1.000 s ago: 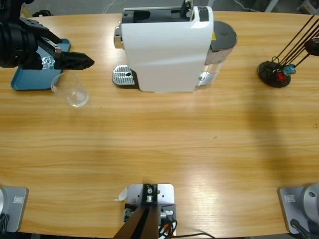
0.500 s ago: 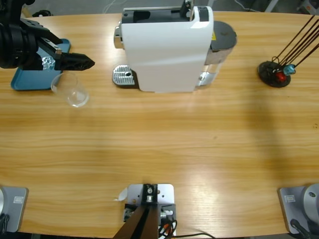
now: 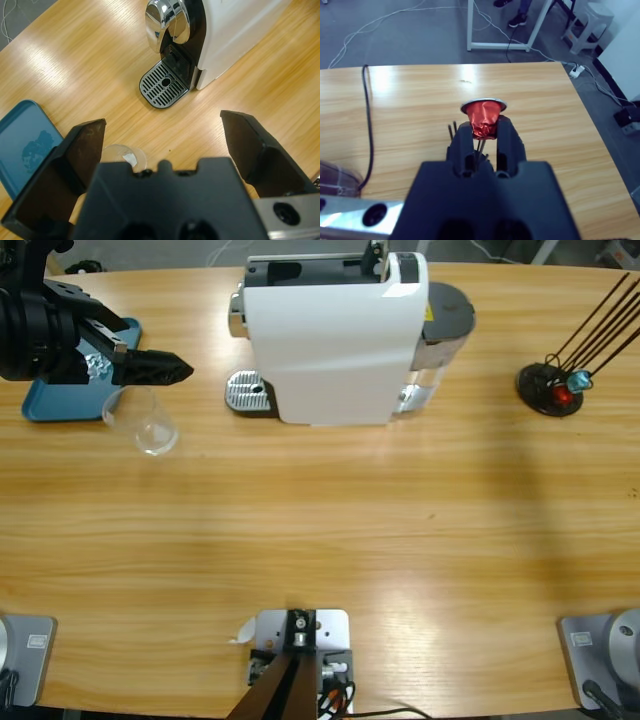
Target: Pour coffee
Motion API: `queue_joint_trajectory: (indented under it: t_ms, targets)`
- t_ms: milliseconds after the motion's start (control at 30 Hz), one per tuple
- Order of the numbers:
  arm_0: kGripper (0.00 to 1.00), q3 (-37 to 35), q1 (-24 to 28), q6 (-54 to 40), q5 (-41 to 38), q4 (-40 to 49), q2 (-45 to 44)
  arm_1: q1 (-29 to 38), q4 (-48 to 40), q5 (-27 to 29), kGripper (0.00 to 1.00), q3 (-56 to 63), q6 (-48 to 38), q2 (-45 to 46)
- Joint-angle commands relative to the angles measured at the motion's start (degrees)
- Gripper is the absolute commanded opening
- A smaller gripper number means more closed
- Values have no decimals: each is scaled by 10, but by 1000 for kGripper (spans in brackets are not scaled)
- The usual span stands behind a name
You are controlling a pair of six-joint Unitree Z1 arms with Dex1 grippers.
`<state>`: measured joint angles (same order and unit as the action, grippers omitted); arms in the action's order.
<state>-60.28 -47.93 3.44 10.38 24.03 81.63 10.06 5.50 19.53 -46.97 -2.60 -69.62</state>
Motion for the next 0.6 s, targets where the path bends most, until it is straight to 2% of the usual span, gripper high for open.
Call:
queue_joint_trajectory:
  t_ms: [33, 100, 200, 300, 400, 533, 600]
  targets:
    - [991, 15, -6, 3, -5, 6, 19, 82, 47, -252, 0, -30, 40, 57]
    - [992, 17, -6, 3, -5, 7, 14, 118, 62, -340, 0, -37, 85, 46]
    - [996, 20, -6, 2, -5, 14, -1, 171, 88, -409, 0, -55, 164, 20]
    - [1000, 22, -6, 0, -5, 32, -26, 220, 118, -438, 0, -103, 253, -24]
    - [998, 21, -6, 0, -6, 57, -51, 257, 149, -456, 0, -163, 290, -70]
    - [987, 14, -5, 6, -21, 105, -77, 302, 267, -456, 0, -297, 352, -162]
    - [987, 9, -5, 5, -41, 122, -91, 308, 292, -458, 0, -353, 368, -200]
